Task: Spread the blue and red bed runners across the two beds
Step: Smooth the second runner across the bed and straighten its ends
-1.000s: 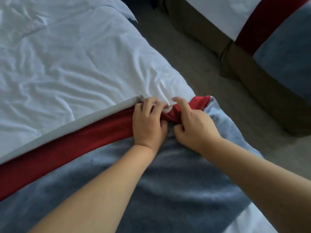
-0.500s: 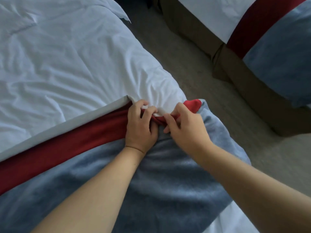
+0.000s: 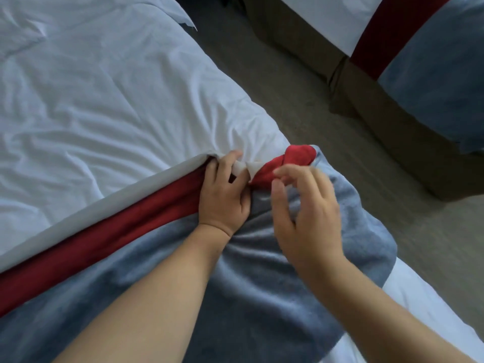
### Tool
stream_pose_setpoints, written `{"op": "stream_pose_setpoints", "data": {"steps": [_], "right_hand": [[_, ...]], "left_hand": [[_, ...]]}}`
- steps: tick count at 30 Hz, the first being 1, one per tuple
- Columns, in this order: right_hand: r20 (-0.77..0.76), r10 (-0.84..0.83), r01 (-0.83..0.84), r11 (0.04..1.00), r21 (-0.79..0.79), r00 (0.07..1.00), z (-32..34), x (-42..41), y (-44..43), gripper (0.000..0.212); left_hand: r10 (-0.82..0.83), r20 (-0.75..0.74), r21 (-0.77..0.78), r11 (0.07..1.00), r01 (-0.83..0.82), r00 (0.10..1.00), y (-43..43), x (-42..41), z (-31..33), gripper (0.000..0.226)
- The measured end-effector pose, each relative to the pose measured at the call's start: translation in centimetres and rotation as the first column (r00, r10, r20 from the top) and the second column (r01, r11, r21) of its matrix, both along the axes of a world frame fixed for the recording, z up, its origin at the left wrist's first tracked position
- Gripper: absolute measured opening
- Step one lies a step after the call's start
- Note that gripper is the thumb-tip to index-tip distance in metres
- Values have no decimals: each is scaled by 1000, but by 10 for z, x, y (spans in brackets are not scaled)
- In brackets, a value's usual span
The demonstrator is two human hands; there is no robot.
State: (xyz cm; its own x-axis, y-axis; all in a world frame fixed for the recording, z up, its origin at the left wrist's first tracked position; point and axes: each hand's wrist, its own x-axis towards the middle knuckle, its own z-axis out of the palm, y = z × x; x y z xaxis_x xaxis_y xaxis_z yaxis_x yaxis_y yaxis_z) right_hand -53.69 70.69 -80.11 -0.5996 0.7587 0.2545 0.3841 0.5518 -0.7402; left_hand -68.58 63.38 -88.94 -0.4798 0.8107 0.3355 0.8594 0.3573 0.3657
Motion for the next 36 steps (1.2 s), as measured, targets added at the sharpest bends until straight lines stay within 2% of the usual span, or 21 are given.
{"op": "stream_pose_setpoints", "data": {"steps": [2, 3, 6, 7, 9, 10, 13, 14, 17, 19, 23, 28, 30, 32, 34, 36], "right_hand": [[70, -10, 6, 998, 60, 997, 0, -20, 42, 26], [150, 18, -20, 1000, 12, 988, 0, -29, 59, 29], [392, 207, -88, 950, -299, 896, -3, -38, 86, 41], [435, 235, -96, 943, -318, 869, -3, -35, 89, 44], [493, 244, -117, 955, -274, 835, -2, -26, 92, 33], [546, 263, -133, 955, -266, 796, -2, -23, 93, 31], [760, 352, -220, 936, -274, 546, 7, -19, 89, 37], [778, 370, -247, 928, -280, 507, 11, -19, 87, 37], [778, 414, -236, 910, -341, 473, 20, -16, 74, 38], [827, 365, -195, 931, -310, 427, 19, -11, 66, 37], [852, 151, -100, 988, -116, 501, 18, 6, 50, 38], [848, 131, -14, 989, -144, 513, 10, 18, 40, 30], [859, 131, -9, 989, -146, 494, 8, 23, 40, 36], [880, 114, -27, 993, -114, 461, 10, 25, 45, 51], [909, 106, -49, 994, -95, 402, 15, 24, 55, 68], [934, 94, -57, 995, -79, 345, 21, 23, 64, 74]], "left_hand": [[-12, -37, -4, 1000, 12, 999, 0, -1, -1, 34], [-24, -51, -8, 1000, 24, 998, 0, -1, 0, 40], [-44, -67, -13, 999, 43, 997, 0, -3, 1, 46], [-40, -62, -8, 999, 40, 997, 0, -3, 1, 45], [-38, -56, -8, 999, 38, 998, 1, -3, 0, 44], [-42, -57, -14, 999, 41, 998, 2, -2, 0, 44], [-70, -58, -44, 997, 67, 996, 1, -4, -1, 44], [-80, -52, -50, 996, 77, 995, 1, -5, -2, 44], [-84, -56, -56, 995, 81, 995, 1, -6, -3, 44], [-79, -76, -58, 995, 75, 994, 1, -6, -5, 43], [-44, -122, -84, 996, 34, 992, 1, -3, -6, 45], [27, -223, -129, 990, -57, 974, 4, -1, -7, 55], [30, -235, -131, 989, -62, 972, 4, -1, -7, 56], [32, -240, -135, 989, -66, 970, 3, 0, -7, 57], [34, -238, -139, 988, -69, 971, 3, -1, -7, 56], [31, -238, -146, 987, -67, 971, 3, -1, -7, 55]]}}
